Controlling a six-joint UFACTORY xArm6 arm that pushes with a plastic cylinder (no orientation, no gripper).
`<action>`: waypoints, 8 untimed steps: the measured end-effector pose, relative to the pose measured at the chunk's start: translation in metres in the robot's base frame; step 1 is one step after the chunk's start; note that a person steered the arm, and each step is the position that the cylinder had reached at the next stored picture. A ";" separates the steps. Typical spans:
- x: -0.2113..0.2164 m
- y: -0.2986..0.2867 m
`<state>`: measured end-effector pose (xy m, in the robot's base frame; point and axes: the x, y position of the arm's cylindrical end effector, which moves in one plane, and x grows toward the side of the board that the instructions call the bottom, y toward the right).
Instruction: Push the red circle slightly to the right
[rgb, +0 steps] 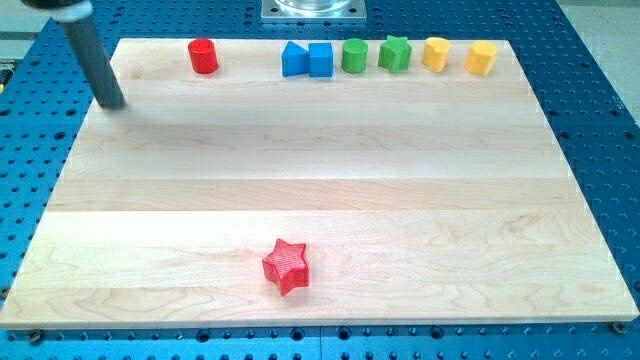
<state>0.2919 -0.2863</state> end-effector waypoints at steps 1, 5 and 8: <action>-0.079 0.012; -0.028 0.033; -0.020 0.093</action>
<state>0.2718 -0.1932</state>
